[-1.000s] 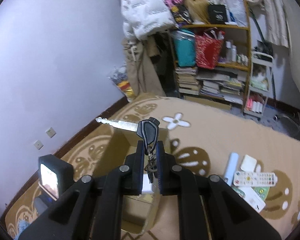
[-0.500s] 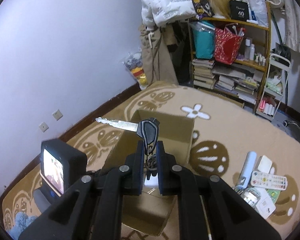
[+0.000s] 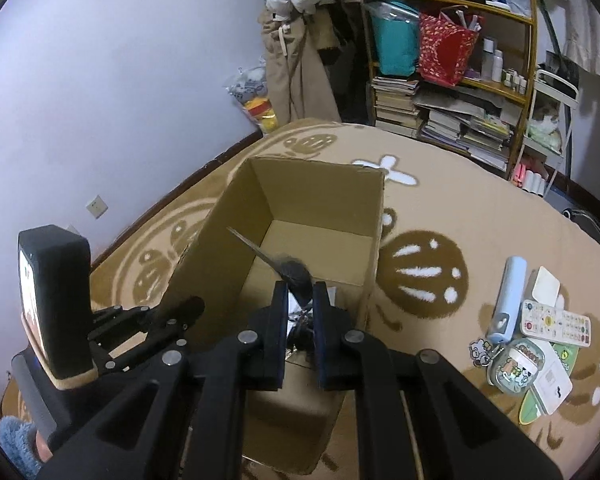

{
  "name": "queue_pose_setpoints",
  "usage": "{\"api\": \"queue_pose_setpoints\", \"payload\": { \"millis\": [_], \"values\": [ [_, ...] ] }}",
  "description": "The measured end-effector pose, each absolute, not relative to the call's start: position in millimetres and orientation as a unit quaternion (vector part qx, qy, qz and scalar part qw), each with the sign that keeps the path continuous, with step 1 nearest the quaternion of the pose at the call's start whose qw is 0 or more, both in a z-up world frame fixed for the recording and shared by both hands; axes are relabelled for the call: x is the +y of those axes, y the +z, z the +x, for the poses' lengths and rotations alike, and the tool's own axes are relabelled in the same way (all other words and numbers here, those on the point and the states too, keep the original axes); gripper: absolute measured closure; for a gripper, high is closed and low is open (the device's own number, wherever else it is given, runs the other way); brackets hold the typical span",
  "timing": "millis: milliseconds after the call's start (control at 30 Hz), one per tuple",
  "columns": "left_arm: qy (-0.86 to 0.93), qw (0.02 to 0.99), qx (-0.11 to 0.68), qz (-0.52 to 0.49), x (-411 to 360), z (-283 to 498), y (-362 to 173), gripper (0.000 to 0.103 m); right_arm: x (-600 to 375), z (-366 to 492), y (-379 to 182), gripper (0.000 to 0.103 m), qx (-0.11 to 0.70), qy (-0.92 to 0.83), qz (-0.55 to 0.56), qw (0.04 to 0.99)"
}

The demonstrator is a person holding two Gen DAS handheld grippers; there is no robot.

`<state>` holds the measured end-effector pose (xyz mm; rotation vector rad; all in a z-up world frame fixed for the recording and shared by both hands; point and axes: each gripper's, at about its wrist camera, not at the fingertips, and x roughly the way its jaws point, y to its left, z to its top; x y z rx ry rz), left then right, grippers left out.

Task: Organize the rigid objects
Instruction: 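Open the right tool to drop the car key into the box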

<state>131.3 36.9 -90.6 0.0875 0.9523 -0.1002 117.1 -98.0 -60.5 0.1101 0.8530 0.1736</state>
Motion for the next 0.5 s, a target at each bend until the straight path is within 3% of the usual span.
{"api": "queue_pose_setpoints", "payload": {
  "millis": [233, 267, 333, 400, 500],
  "values": [
    [-0.047, 0.887, 0.456, 0.047, 37.7, 131.2, -91.2, 0.094, -104.2, 119.3, -56.2, 0.087, 0.406, 0.069, 0.048, 0.910],
    [-0.048, 0.887, 0.456, 0.046, 37.8, 131.2, -91.2, 0.094, -105.3, 118.7, -55.2, 0.081, 0.405, 0.066, 0.046, 0.911],
    [-0.048, 0.887, 0.456, 0.047, 37.7, 131.1, -91.4, 0.094, -109.0, 118.4, -52.7, 0.056, 0.403, 0.060, 0.044, 0.912],
    [-0.047, 0.888, 0.456, 0.048, 37.3, 130.8, -91.2, 0.094, -115.3, 117.0, -50.9, 0.042, 0.399, 0.053, 0.048, 0.914],
    [-0.047, 0.887, 0.456, 0.047, 38.1, 131.3, -91.3, 0.094, -125.5, 113.8, -48.1, 0.035, 0.389, 0.041, 0.056, 0.918]
  ]
}}
